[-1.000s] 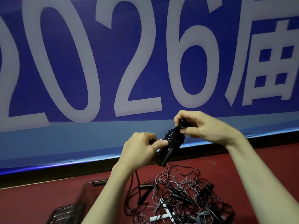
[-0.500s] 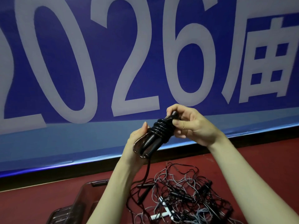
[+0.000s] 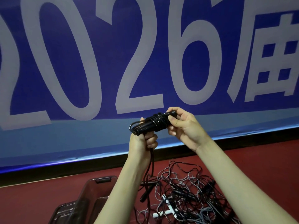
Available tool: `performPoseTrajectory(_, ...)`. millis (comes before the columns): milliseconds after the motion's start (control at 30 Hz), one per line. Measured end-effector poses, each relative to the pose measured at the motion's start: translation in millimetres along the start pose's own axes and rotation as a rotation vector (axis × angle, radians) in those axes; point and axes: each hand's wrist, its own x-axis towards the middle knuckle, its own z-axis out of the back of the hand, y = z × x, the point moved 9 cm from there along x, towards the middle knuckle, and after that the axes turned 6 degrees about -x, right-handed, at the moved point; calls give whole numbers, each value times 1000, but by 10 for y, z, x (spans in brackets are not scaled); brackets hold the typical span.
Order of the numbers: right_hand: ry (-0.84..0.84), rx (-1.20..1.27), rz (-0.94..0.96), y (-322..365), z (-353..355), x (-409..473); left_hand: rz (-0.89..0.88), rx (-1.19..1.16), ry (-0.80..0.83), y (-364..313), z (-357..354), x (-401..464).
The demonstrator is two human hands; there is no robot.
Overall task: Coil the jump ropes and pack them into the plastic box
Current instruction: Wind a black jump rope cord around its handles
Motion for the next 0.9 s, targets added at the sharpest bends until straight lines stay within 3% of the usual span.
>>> performPoseTrajectory(233, -161, 26, 35, 28, 53, 22, 57, 283, -83, 24, 46, -37)
performPoseTrajectory(367, -287, 33, 49, 77, 204, 21, -39, 488, -95, 58, -64, -101)
performPoseTrajectory(500, -338, 5, 83, 108, 282, 3, -204, 898, -85, -79, -174, -181)
performPoseTrajectory(667, -435, -81, 130, 199, 466, -36, -243, 1253, -56, -9, -344, -284)
performPoseTrajectory(767, -460, -84, 135, 206, 496, -49, -306, 1605, -65, -13, -454, -347)
performPoseTrajectory(900, -513, -57, 145, 208, 529, -69, -416, 1798, -49, -53, -613, -414)
